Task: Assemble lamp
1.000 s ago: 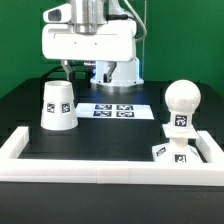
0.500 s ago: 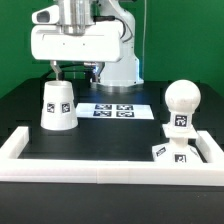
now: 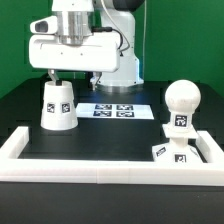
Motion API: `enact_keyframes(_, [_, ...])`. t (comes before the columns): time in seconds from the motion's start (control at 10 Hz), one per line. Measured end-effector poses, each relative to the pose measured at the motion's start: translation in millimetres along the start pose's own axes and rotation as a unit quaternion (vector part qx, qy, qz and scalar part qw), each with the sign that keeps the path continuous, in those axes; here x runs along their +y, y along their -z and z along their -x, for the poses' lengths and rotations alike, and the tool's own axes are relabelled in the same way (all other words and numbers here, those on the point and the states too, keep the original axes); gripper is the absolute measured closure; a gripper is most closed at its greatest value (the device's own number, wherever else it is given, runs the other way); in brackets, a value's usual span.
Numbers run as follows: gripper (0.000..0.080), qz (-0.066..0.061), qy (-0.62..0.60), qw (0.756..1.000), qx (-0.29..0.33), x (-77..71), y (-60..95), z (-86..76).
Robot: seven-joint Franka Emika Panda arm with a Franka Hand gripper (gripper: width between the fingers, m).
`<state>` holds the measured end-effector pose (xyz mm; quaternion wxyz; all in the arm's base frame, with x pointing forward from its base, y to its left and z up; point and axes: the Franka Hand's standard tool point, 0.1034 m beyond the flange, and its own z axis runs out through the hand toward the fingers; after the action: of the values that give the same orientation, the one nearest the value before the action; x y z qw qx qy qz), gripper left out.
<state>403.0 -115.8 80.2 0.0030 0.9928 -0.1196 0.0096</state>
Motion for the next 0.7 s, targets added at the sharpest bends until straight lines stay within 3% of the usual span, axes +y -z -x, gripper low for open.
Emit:
enact_keyframes(0.2, [0.0101,0.001,0.000,1.000,-0.002,0.6,-2.1,0.9])
enact_keyframes(0.4, [0.0351,0.001,0.000,1.000,-0.001,0.4,-1.3,-0.8])
enact_keyframes(0.5, [0.0351,0.002,0.002,1.000,-0.001,0.7,-1.7,-0.7])
enact_keyframes(0.7, [0.0688,0.002,0.003,1.000,-0.003,1.2,-3.3,0.3])
